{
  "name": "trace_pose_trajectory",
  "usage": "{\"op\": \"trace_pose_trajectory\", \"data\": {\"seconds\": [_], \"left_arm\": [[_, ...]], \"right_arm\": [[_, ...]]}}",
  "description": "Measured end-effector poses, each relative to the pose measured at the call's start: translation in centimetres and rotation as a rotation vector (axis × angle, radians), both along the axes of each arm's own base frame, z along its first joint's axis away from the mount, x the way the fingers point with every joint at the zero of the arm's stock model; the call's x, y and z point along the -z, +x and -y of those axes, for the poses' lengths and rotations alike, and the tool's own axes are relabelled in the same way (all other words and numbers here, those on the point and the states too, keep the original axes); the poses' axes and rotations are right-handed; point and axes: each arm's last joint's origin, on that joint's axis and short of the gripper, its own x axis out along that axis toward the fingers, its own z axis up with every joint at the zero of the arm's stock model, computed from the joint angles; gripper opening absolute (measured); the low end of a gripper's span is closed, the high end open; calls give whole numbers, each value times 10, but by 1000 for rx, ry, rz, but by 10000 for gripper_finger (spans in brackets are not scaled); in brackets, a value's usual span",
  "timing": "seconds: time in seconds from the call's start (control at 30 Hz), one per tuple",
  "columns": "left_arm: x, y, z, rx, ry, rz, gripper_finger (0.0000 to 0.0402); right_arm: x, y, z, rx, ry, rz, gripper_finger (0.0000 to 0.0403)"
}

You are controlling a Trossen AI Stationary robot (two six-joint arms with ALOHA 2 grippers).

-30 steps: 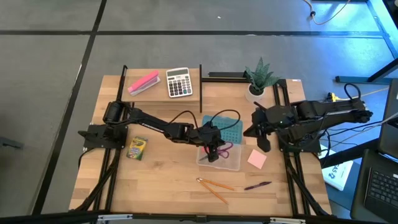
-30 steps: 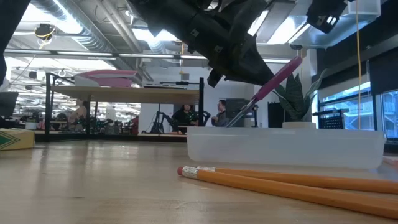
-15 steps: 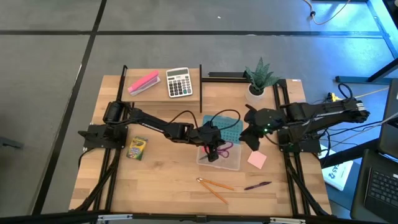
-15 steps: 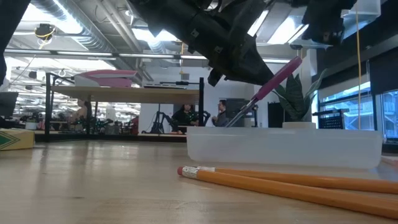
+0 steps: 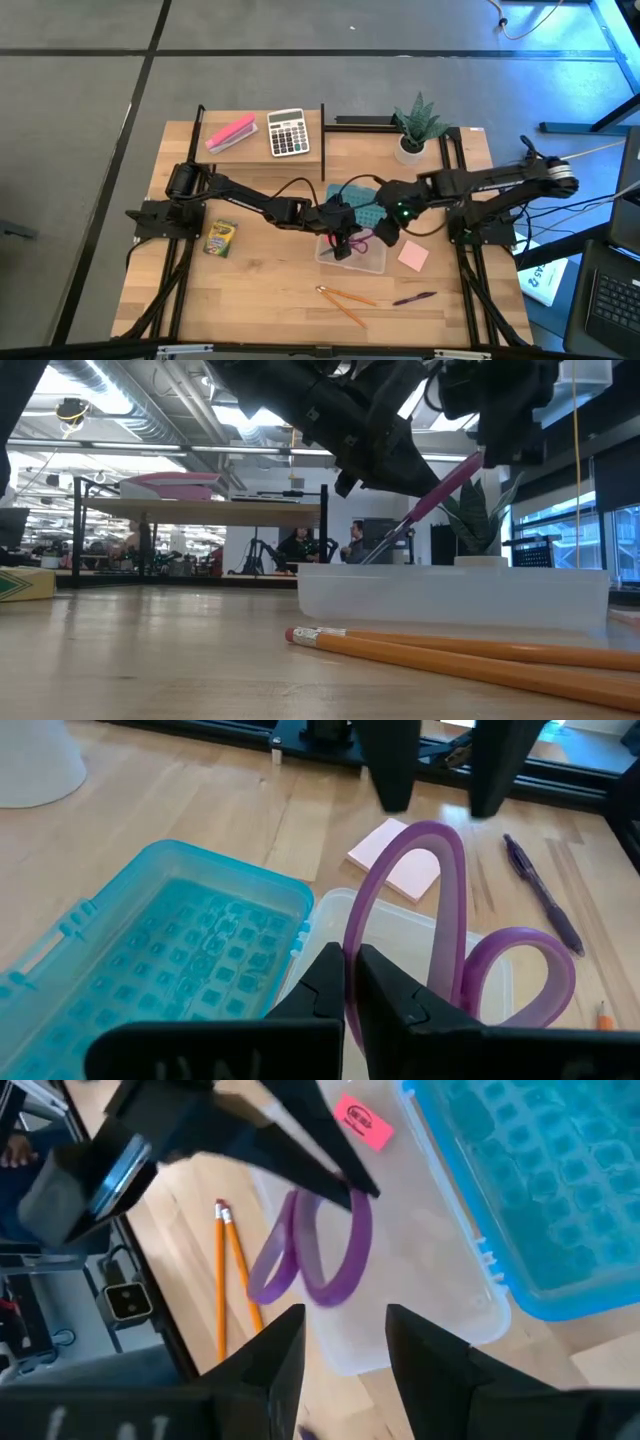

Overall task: Pack school essentials
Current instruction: Put the scissor into the supply box

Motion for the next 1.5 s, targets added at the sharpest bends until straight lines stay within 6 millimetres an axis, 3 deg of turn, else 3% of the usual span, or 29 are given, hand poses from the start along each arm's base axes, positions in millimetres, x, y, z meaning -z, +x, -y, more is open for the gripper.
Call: {"op": "trace_pose_trajectory", "data": {"seconds": [0.67,1.17,1.5], "left_arm": [[0,0,0,2,1,-5,3],[0,0,0,9,17,-5,3],[0,0,0,10,15,-3,9]], "right_arm": [[17,19,9,-32,25,-13,141],[18,17,9,-25,16,-33,35],[18,18,9,-25,13,-31,41]]}}
